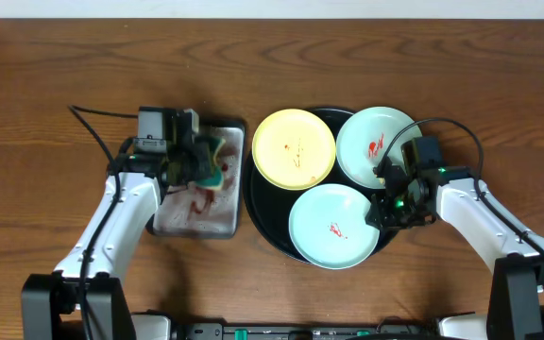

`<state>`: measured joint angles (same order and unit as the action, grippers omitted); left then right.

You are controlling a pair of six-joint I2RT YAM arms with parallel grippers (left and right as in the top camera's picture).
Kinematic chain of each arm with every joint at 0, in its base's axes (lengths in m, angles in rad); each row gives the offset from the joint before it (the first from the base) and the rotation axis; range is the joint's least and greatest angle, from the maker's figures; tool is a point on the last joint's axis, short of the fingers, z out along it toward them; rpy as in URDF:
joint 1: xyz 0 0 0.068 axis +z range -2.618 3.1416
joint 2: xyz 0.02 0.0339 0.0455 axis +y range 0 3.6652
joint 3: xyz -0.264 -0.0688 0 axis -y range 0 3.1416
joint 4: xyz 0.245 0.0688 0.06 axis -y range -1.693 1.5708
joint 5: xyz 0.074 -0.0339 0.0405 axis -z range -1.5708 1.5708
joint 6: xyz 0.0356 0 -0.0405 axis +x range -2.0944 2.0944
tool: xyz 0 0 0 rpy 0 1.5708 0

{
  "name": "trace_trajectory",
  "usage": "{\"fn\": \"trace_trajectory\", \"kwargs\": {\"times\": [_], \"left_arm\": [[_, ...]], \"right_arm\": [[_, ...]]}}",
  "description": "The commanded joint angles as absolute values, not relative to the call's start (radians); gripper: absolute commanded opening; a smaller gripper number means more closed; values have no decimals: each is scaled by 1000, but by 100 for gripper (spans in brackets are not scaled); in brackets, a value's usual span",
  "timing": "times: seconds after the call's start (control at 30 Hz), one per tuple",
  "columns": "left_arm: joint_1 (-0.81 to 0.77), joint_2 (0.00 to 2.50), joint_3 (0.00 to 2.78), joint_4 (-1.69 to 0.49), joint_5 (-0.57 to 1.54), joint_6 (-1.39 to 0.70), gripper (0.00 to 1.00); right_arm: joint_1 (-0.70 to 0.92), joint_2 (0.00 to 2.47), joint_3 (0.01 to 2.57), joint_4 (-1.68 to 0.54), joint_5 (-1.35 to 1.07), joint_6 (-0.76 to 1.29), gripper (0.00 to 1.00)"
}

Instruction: Clean dirty plates on tray and stack at the side

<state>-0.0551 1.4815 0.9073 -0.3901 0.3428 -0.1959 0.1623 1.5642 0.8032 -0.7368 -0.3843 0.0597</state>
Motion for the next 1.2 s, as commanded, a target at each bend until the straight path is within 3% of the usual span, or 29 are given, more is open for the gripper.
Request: {"fn": "trace_trajectory", "kwargs": {"times": [0.0,0.57,1.17], "left_arm": [[-37,1418,910,-331,359,-205,7],[-34,1210,910,-221,359,-250,7],[-34,1205,910,-218,358,-260,7]], "right_arm": [[172,1570,814,-725,-386,56,17],[172,1570,814,-680,-385,66,9],[172,1570,814,-679,-386,75,7]]}}
